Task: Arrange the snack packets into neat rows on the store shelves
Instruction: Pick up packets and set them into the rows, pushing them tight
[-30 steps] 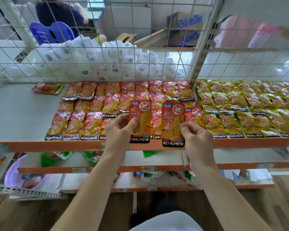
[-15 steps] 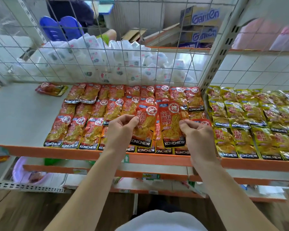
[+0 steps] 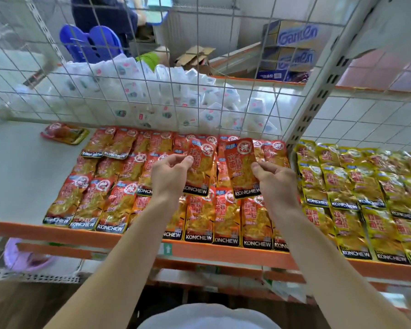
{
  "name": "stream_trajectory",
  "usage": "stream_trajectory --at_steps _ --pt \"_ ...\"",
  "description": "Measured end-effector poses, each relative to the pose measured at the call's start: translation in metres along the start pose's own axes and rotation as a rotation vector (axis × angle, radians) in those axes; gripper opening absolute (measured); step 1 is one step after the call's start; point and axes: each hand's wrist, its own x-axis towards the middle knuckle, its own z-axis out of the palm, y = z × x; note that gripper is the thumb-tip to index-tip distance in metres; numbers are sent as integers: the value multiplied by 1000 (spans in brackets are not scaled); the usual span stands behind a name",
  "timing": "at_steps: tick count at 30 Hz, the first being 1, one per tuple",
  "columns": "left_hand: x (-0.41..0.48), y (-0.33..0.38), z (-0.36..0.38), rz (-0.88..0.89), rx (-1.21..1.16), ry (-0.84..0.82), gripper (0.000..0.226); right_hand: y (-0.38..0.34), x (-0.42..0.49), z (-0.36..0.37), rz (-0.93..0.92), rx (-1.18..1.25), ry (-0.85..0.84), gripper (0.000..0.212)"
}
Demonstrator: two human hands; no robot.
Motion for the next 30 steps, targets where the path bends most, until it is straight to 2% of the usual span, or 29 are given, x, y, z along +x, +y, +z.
stream_trajectory --at_steps 3,8,16,19,21,23,25,27,30 --pt "22 -1 5 27 51 -4 4 -4 16 5 -40 -98 26 25" --pt "55 5 6 147 292 -38 9 -12 31 18 -80 -310 15 22" --pt "89 11 20 288 420 -103 14 -20 54 40 -149 -466 8 20" --pt "92 6 24 437 549 -91 16 -12 66 43 -187 -546 11 20" --pt "91 2 24 558 688 -59 20 -7 70 46 -285 -631 49 16" --pt "92 0 22 630 795 -57 30 -3 70 47 -394 -707 57 30" --pt "91 0 20 697 875 -143 39 1 70 46 -486 -781 -5 38" --pt "89 -2 19 737 963 -311 48 6 69 45 -540 -870 -109 43" --pt "83 -10 17 767 1052 -464 51 11 66 47 -543 -975 -242 48"
